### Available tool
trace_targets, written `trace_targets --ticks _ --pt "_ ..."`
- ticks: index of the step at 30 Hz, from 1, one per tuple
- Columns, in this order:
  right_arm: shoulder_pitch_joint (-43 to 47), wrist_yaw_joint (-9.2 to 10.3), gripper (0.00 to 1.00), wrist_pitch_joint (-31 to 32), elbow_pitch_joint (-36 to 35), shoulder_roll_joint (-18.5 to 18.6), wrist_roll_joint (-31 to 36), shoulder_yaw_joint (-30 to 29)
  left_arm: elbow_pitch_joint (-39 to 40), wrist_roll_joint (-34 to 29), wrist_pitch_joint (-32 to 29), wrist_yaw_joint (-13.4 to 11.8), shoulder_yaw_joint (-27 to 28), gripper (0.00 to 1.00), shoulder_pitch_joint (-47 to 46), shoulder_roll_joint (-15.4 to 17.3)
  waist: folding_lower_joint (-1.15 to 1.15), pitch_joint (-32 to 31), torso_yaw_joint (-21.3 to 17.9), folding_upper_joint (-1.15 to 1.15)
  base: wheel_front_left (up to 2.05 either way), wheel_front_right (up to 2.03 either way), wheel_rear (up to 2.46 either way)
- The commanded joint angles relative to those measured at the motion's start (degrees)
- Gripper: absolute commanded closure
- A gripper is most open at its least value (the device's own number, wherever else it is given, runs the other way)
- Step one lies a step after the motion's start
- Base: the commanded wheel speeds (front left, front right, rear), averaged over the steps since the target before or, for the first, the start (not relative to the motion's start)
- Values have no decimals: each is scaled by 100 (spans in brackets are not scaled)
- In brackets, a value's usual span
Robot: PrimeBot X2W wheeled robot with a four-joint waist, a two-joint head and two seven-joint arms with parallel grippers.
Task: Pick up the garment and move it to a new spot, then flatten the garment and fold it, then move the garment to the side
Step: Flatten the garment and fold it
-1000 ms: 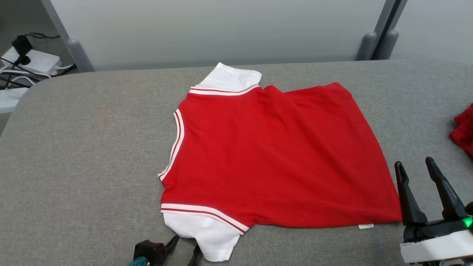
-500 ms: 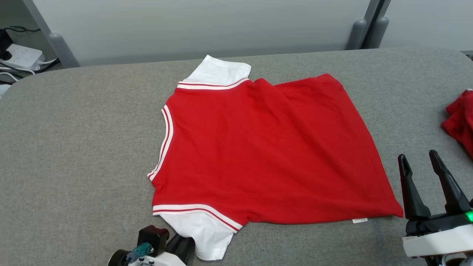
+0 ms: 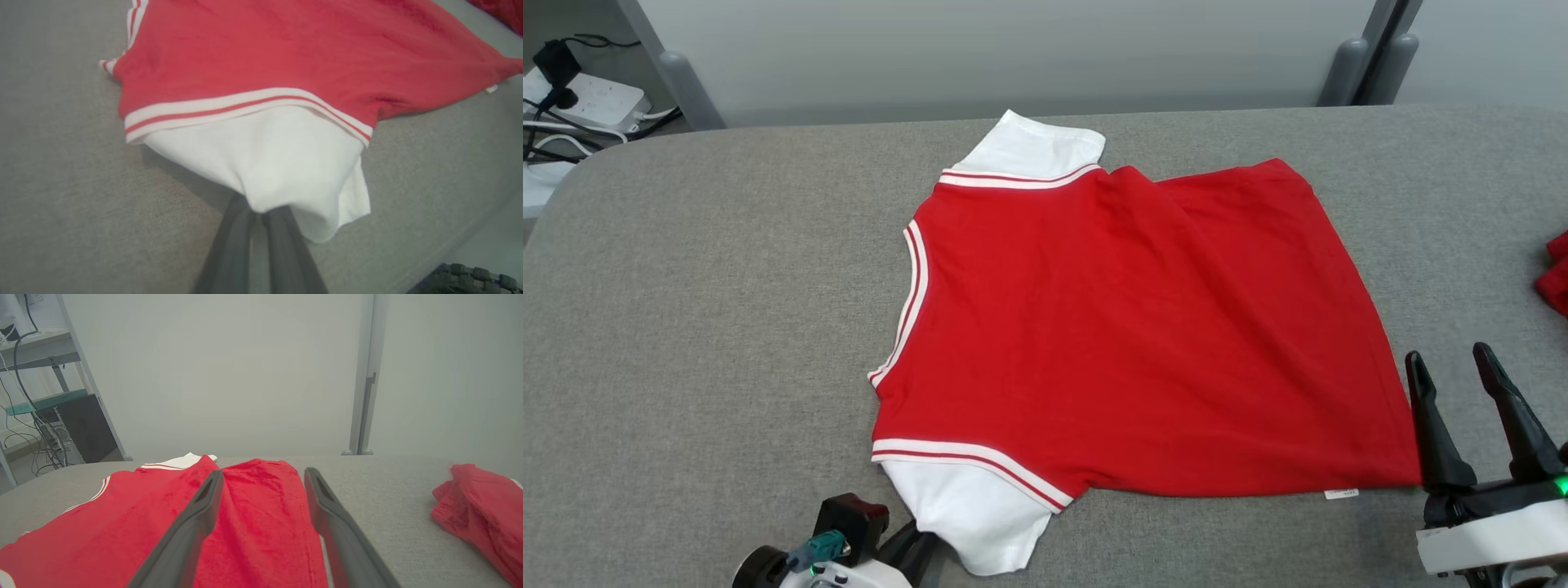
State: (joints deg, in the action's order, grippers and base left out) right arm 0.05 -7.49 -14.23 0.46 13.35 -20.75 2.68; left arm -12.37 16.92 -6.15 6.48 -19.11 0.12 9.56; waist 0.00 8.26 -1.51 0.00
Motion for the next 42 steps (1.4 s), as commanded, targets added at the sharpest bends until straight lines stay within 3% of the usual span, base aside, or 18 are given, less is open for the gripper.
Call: trace_targets --ticks 1,11,23,24,25,26,27,37,42 --pt "-48 0 0 -77 27 181 24 117 408 71 -285 -38 185 100 -18 135 0 50 50 0 0 0 0" --pt "-8 0 0 -76 1410 376 -179 222 2300 364 -2016 -177 158 100 509 599 0 246 138 0 0 0 0" --pt "-312 0 0 231 2433 405 -637 477 2976 583 -2750 -236 138 100 661 823 0 381 127 0 0 0 0" --pt "-334 0 19 239 2480 420 -662 514 2985 596 -2771 -235 131 100 654 824 0 388 139 0 0 0 0" --pt "-356 0 63 255 2525 437 -683 554 2989 606 -2788 -235 125 100 647 825 0 394 151 0 0 0 0" --pt "-376 0 93 260 2561 456 -697 592 2991 612 -2804 -236 118 100 638 827 0 398 163 0 0 0 0" --pt "-394 0 100 261 2590 473 -704 628 2992 617 -2818 -240 115 100 631 829 0 402 172 0 0 0 0" --pt "-448 0 100 155 2245 778 -538 271 3334 646 -3162 -312 165 100 689 1028 0 362 151 0 0 0 0" --pt "-156 0 100 479 1763 918 -417 14 3762 665 -3600 -435 241 100 846 1238 0 311 111 0 0 0 0"
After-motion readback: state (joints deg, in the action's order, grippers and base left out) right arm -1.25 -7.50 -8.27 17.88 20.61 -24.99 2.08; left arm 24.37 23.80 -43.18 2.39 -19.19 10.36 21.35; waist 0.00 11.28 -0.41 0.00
